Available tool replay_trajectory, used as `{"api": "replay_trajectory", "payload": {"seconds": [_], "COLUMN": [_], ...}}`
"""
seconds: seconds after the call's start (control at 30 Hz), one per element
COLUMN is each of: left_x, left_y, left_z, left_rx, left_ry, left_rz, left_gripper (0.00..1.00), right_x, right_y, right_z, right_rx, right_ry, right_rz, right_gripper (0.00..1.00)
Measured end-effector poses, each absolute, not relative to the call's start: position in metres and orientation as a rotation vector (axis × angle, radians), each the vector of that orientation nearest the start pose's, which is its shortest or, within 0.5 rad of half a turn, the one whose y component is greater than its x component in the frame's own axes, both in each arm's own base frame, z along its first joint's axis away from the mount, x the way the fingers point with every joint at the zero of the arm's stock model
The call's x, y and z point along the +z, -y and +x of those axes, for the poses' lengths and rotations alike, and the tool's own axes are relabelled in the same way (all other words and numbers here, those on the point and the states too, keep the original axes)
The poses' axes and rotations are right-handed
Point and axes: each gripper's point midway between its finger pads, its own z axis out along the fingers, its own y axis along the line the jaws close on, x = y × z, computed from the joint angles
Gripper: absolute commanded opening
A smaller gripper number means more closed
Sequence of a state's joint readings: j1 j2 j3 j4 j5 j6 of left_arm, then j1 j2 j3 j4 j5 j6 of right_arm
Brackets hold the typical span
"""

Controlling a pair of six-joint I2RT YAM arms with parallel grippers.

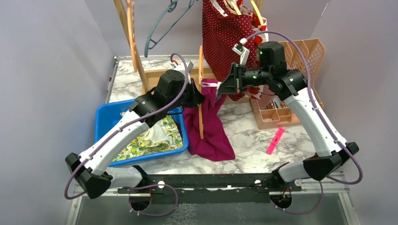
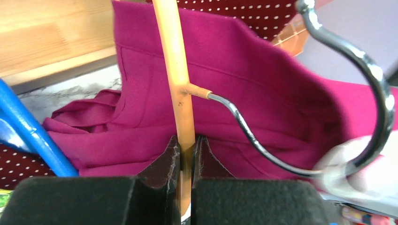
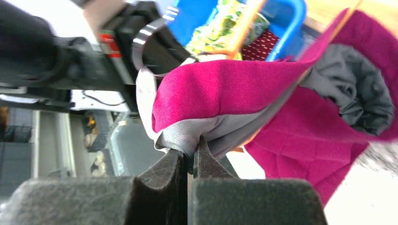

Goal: Remove the skirt from the hanger

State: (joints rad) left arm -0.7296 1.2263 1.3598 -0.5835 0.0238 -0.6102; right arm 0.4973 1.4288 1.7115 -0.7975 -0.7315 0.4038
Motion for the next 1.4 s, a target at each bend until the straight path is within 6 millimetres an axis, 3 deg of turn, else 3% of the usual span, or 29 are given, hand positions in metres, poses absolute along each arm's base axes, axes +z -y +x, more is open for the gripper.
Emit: {"api": "replay_trajectory", "payload": {"seconds": [0.13,0.3,0.5,0.67,0.87,1.03,1.2,1.4], "left_x": [0.298,0.295,0.293,0.291,0.296,0.301,0.303,0.306], "left_y": [0.272,0.286,0.283,0.275,0.271,0.283,0.288,0.289], "left_z": [0.264,0.26,0.259,0.245,0.235,0.231,0.228,0.225], "left_rx": [-0.772,-0.739,-0.716,-0.745,-0.769,-0.823,-0.856,-0.885], "left_ry": [-2.173,-2.178,-2.144,-2.082,-2.057,-2.075,-2.063,-2.037], "left_rz": [0.151,0.198,0.193,0.24,0.284,0.33,0.369,0.386], "left_gripper": [0.0,0.0,0.0,0.0,0.0,0.0,0.0,0.0], "right_x": [0.387,0.387,0.387,0.385,0.382,0.377,0.384,0.378], "right_y": [-0.288,-0.294,-0.278,-0.26,-0.279,-0.285,-0.281,-0.27], "right_z": [0.236,0.235,0.263,0.291,0.293,0.283,0.284,0.3], "right_rx": [1.408,1.477,1.291,1.177,1.31,1.402,1.38,1.221], "right_ry": [-2.088,-2.114,-2.211,-2.261,-2.244,-2.203,-2.203,-2.232], "right_rz": [-0.61,-0.595,-0.364,-0.217,-0.35,-0.415,-0.363,-0.305], "right_gripper": [0.01,0.01,0.01,0.01,0.01,0.01,0.01,0.02]}}
